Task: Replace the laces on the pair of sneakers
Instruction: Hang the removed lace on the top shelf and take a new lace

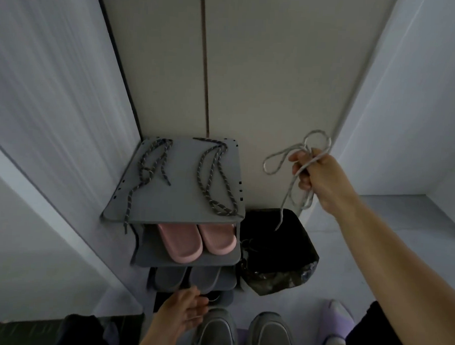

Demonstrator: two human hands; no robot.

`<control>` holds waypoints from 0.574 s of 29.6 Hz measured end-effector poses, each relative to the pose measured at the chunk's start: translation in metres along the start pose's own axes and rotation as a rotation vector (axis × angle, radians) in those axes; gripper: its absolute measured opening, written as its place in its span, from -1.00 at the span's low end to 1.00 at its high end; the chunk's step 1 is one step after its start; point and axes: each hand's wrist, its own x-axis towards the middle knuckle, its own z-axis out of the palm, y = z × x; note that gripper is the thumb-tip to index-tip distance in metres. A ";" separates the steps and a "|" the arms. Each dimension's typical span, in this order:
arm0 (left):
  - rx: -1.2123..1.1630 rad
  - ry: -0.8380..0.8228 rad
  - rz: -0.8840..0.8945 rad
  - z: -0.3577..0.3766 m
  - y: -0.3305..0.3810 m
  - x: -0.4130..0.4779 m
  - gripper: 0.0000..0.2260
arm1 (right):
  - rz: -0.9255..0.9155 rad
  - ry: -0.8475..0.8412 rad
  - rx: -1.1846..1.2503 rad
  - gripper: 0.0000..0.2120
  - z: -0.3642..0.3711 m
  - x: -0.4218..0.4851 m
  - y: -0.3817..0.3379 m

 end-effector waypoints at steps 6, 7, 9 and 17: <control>-0.134 -0.014 -0.005 0.000 0.007 0.009 -0.68 | 0.231 -0.033 -0.285 -0.82 0.009 0.032 0.044; -0.159 -0.021 -0.008 0.000 0.009 0.010 -0.65 | 0.292 -0.078 -0.517 -0.85 0.012 0.030 0.059; -0.190 -0.029 -0.010 0.000 0.012 0.011 -0.61 | 0.290 -0.089 -0.812 -0.60 0.016 0.022 0.084; -0.191 -0.023 0.022 0.005 0.012 0.001 -0.60 | -0.322 -0.138 -0.778 -0.77 0.087 -0.033 0.023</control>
